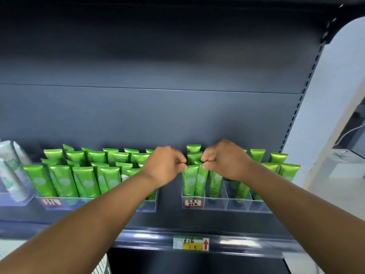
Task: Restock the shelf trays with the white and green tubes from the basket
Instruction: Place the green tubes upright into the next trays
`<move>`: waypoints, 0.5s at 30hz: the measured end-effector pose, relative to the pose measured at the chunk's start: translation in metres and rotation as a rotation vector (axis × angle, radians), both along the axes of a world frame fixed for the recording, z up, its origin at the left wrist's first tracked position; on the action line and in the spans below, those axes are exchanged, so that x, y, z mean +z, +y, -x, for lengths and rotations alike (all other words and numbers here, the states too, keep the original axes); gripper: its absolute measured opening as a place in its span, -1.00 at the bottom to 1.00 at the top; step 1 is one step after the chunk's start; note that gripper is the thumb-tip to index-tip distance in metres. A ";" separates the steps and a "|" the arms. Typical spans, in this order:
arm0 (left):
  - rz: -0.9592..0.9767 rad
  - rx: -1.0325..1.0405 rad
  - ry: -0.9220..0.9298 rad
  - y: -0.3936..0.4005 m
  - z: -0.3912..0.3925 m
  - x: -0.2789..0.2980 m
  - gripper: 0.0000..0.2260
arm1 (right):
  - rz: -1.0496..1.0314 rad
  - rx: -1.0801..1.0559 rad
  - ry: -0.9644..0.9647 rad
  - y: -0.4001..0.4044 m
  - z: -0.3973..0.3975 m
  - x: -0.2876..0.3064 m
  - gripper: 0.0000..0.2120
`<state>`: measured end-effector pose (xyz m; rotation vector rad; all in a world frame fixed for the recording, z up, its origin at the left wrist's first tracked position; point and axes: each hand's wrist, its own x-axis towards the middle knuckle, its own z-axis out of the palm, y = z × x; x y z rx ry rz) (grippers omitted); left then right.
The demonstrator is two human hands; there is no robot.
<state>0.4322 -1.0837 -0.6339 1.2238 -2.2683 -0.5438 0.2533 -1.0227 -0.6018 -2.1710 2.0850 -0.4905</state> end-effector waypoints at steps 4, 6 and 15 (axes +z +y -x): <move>0.000 0.032 0.032 0.010 0.001 -0.013 -0.87 | 0.041 -0.029 0.163 0.004 -0.007 -0.007 -0.84; 0.018 0.048 0.035 0.012 0.003 -0.015 -0.89 | 0.050 -0.048 0.220 0.004 -0.010 -0.008 -0.81; 0.044 0.057 0.029 0.010 0.005 -0.011 -0.93 | 0.041 -0.078 0.239 -0.004 -0.015 -0.008 -0.77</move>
